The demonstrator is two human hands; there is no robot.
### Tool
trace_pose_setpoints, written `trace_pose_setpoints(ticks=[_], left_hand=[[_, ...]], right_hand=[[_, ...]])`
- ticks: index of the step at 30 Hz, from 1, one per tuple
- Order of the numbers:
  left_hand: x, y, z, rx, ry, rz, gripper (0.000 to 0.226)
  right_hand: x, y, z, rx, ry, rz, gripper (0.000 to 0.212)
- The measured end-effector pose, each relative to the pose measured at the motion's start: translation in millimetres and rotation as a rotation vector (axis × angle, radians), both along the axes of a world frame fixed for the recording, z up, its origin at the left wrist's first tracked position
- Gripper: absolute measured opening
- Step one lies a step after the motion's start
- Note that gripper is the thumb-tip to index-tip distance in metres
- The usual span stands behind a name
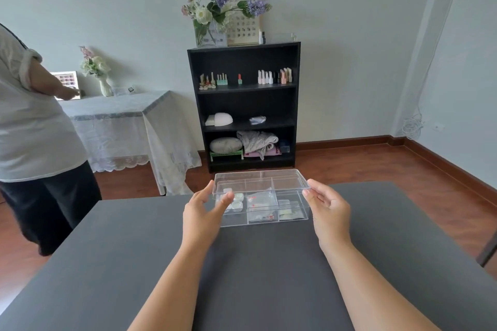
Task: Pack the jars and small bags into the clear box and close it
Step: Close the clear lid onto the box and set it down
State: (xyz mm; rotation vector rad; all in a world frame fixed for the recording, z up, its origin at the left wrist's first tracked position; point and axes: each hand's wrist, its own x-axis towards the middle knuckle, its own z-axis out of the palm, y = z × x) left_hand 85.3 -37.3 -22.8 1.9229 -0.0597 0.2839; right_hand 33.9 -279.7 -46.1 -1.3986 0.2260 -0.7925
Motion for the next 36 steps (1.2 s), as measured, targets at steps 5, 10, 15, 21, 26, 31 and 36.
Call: trace_pose_setpoints(ticks=[5,10,15,21,26,31,36], left_hand=[[6,1,-8,0.037,0.013,0.005,0.082],[10,1,-12,0.056,0.04,-0.003,0.081],[11,1,-10,0.075,0.05,-0.025,0.083],[7,4,-10,0.086,0.054,-0.047,0.083],[1,8,-8,0.084,0.075,-0.091,0.088],[-4,11,-7,0.113,0.074,-0.115,0.096],[-7,9,-7,0.203,0.025,-0.114,0.075]], right_hand=[[3,-4,0,-0.007,-0.008,0.035,0.025],[4,-6,0,-0.032,0.002,0.049,0.025],[5,-7,-1,-0.06,0.02,0.044,0.028],[2,-8,-2,-0.115,0.052,0.038,0.025],[-3,-8,-3,-0.238,0.116,0.037,0.019],[-7,-7,2,-0.379,0.149,0.03,0.023],[-12,-6,5,-0.428,0.181,0.028,0.023]])
